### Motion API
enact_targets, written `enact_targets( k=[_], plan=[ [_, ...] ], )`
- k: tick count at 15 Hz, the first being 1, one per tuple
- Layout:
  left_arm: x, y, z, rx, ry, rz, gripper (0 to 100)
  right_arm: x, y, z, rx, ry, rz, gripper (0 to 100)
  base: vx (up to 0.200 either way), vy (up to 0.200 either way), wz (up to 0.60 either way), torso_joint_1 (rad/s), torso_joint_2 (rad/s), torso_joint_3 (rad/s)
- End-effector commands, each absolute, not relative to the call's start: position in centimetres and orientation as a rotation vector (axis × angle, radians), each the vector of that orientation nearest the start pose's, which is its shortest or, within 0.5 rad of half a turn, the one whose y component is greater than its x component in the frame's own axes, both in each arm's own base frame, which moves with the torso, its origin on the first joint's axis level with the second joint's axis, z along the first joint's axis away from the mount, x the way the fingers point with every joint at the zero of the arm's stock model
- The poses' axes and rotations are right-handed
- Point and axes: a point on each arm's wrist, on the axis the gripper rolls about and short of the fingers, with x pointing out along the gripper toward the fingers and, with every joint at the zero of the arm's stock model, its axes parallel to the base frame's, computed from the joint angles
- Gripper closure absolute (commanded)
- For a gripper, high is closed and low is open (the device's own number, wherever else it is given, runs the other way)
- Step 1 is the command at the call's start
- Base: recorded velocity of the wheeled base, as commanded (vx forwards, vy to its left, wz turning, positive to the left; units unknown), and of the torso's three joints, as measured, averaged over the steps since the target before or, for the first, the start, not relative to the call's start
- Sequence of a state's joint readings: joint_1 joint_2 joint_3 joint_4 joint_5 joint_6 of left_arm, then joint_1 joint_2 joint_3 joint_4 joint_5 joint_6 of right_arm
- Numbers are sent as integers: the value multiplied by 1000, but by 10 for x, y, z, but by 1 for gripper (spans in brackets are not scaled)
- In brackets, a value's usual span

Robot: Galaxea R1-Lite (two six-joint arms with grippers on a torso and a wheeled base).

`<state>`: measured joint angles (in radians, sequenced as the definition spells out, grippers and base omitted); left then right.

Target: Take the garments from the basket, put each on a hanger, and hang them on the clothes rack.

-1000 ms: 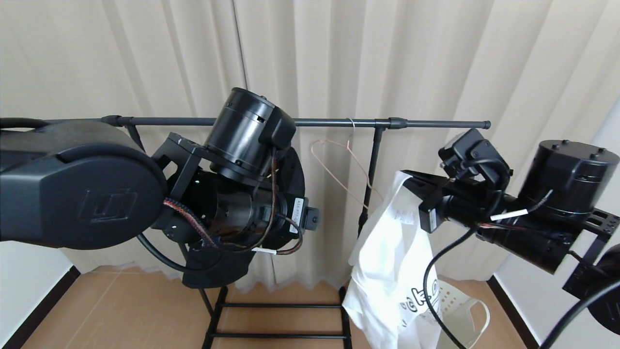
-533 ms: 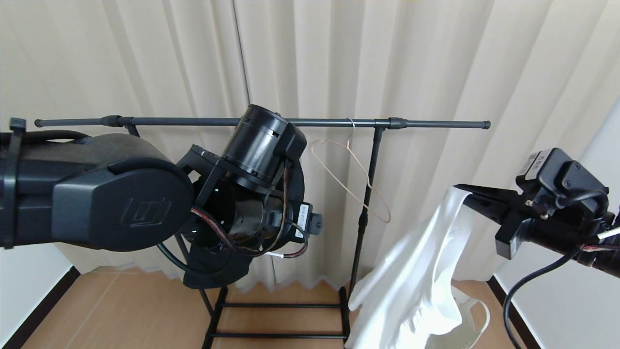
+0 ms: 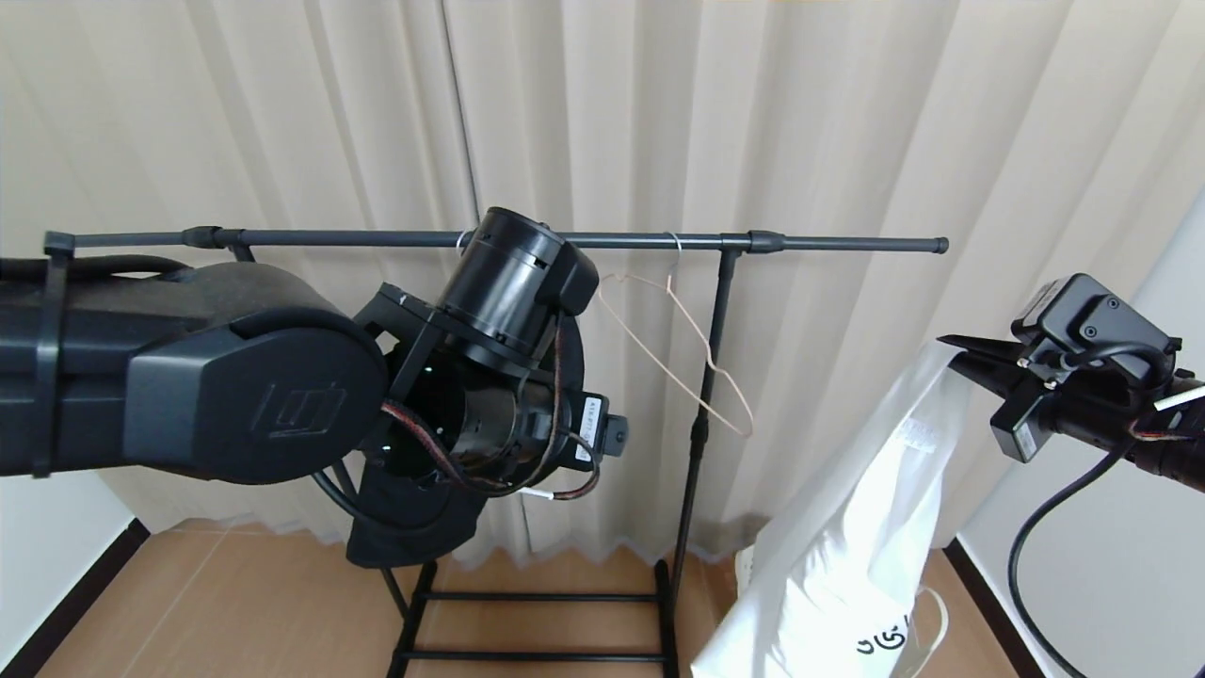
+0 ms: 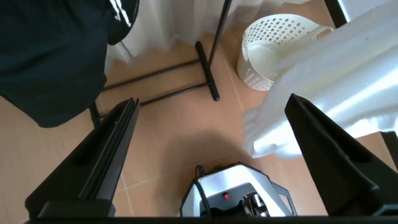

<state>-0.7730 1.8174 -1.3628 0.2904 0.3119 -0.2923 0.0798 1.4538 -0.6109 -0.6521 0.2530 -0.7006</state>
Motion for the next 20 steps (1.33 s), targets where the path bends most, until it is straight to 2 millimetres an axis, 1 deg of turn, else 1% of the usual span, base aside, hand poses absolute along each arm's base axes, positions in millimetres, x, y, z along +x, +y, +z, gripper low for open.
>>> enact_targets(
  k=[1, 2, 4, 6, 10, 14, 15, 19, 20],
  plan=[
    [247, -233, 212, 108, 693, -342, 0, 239, 24, 195, -674, 80, 388, 100, 200, -200, 0, 17, 7, -2],
    [248, -233, 212, 102, 687, -342, 0, 239, 24, 195, -673, 80, 388, 100, 200, -200, 0, 2, -2, 2],
    [252, -235, 208, 103, 696, -333, 0, 239, 24, 195, -674, 80, 388, 100, 200, 0, 0, -10, -2, 7],
    [260, -235, 204, 87, 686, -316, 0, 239, 24, 195, -674, 78, 387, 100, 200, 0, 0, 7, 7, 5],
    [279, -235, 197, 50, 649, -292, 0, 239, 24, 196, -675, 77, 387, 100, 0, 0, 0, 0, 0, 0],
    [307, -251, 185, 14, 602, -283, 0, 239, 24, 195, -673, 79, 387, 100, 0, 0, 0, 0, 0, 0],
    [318, -256, 181, 0, 600, -275, 0, 240, 24, 195, -673, 80, 388, 100, 0, 0, 0, 0, 0, 0],
    [350, -269, 168, -47, 568, -263, 0, 241, 25, 195, -672, 82, 388, 100, 0, 0, 0, 0, 0, 0],
    [355, -272, 165, -55, 550, -266, 0, 243, 25, 194, -672, 85, 389, 100, 0, 0, 0, 0, 0, 0]
  ],
)
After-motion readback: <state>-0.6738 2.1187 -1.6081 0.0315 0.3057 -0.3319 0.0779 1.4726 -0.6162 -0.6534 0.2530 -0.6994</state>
